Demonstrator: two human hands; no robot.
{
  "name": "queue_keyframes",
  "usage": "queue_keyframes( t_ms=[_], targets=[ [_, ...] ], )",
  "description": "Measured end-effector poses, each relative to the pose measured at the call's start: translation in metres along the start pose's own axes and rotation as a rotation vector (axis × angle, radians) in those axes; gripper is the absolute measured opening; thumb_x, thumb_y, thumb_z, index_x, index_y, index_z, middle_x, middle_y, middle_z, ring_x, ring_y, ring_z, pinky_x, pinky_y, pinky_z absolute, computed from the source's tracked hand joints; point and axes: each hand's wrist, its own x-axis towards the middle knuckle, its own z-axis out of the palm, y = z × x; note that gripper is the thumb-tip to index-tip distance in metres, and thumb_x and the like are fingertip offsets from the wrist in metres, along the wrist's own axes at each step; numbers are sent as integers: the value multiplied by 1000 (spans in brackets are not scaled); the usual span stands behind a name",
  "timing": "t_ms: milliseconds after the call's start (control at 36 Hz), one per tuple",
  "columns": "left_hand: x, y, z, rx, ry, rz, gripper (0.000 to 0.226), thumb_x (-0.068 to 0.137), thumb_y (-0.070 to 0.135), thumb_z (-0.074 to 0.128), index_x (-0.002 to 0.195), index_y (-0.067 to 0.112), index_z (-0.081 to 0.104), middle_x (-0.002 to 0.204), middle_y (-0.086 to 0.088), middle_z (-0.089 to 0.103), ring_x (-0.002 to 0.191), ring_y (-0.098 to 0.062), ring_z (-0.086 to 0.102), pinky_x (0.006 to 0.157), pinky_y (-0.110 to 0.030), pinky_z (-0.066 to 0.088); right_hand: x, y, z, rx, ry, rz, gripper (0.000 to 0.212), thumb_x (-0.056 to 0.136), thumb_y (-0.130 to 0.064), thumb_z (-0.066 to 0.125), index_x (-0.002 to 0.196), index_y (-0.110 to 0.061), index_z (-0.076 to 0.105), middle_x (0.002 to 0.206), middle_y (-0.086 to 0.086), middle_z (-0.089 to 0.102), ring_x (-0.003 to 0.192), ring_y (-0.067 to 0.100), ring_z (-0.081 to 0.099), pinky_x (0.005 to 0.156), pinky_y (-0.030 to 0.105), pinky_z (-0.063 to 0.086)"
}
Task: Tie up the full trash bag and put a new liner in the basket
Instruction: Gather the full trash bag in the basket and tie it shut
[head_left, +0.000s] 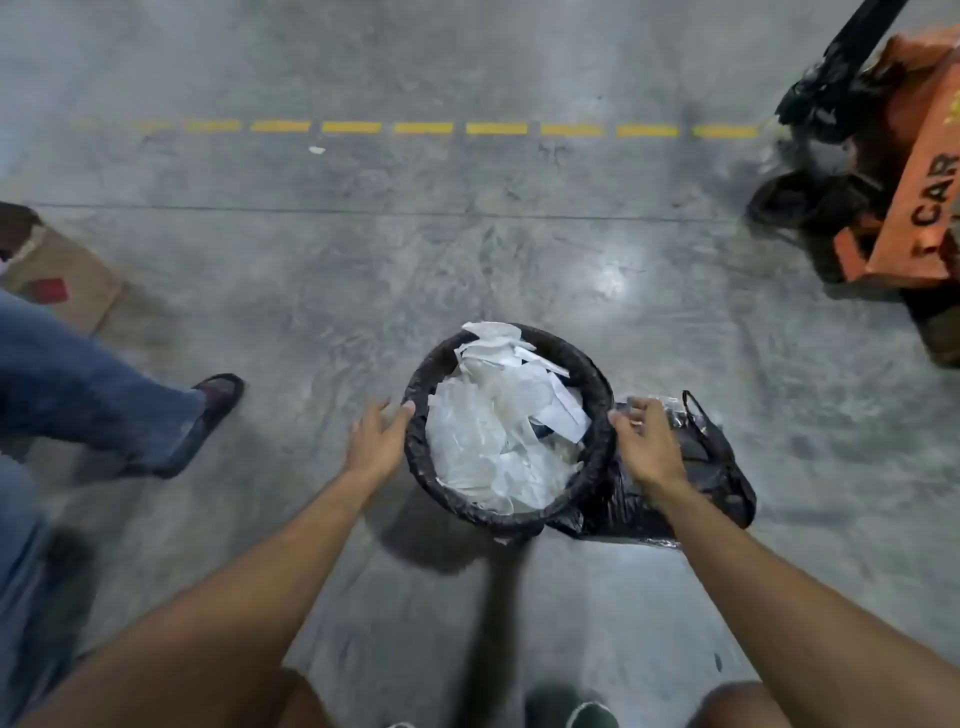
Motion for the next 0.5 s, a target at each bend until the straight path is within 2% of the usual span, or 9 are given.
queue_keyframes(
  t_ms=[56, 139, 194, 250, 306, 361, 389, 417, 500],
  targets=[
    [20, -2, 11, -123, -34, 18, 83, 83, 87, 37, 129, 23, 64, 137, 0, 63, 132, -26, 56, 115, -51, 39, 16, 4, 10, 65, 20, 46, 52, 98, -49, 55, 136, -15, 48, 132, 6, 60, 118, 26, 58, 103, 42, 45],
    [49, -2, 29, -422, -186, -87, 83, 88, 83, 23, 109, 22, 75, 113, -4, 76, 109, -27, 69, 104, -45, 48, 46, 7, 27, 153, -43, 121, 58, 99, -61, 40, 130, -15, 53, 120, 1, 59, 112, 23, 55, 95, 38, 40],
    [54, -2, 38, -583, -319, -167, 92, 85, 87, 17, 116, 22, 76, 115, -8, 77, 108, -30, 70, 103, -46, 49, 57, 7, 34, 291, -81, 207, 56, 99, -64, 32, 113, -16, 58, 104, 4, 62, 102, 26, 59, 89, 37, 42],
    [77, -17, 47, -648, -398, -170, 92, 87, 85, 21, 117, 16, 76, 113, -13, 77, 107, -32, 72, 100, -46, 52, 66, 13, 41, 404, -127, 281, 56, 102, -62, 32, 106, -16, 63, 89, 3, 64, 85, 23, 62, 75, 34, 46],
    [96, -21, 48, -633, -376, -175, 77, 89, 80, 35, 98, 16, 77, 91, -8, 78, 83, -27, 72, 76, -35, 55, 78, 18, 42, 366, -160, 267, 61, 101, -63, 34, 98, -12, 69, 88, 7, 68, 80, 24, 64, 72, 34, 50],
    [107, -24, 49, -639, -369, -168, 60, 86, 75, 48, 80, 19, 70, 68, -2, 64, 54, -18, 57, 49, -24, 43, 88, 24, 44, 283, -129, 200, 56, 99, -62, 42, 86, -15, 68, 96, 12, 72, 85, 29, 67, 84, 39, 54],
    [112, -24, 49, -630, -358, -156, 58, 87, 71, 52, 81, 17, 72, 70, -4, 65, 53, -19, 57, 48, -24, 42, 92, 26, 43, 264, -111, 180, 54, 96, -62, 47, 86, -14, 70, 100, 13, 73, 89, 30, 68, 90, 42, 54],
    [116, -21, 49, -617, -350, -143, 57, 89, 67, 53, 88, 14, 76, 80, -7, 71, 62, -22, 63, 54, -27, 47, 97, 26, 43, 286, -111, 193, 53, 93, -61, 53, 90, -12, 72, 99, 12, 74, 90, 31, 69, 90, 43, 54],
    [121, -12, 48, -618, -316, -100, 53, 98, 55, 47, 106, 13, 77, 98, -11, 80, 87, -28, 74, 81, -36, 56, 104, 25, 35, 477, -150, 273, 46, 86, -53, 63, 89, -8, 69, 81, 10, 68, 74, 30, 63, 72, 37, 52]
  ],
)
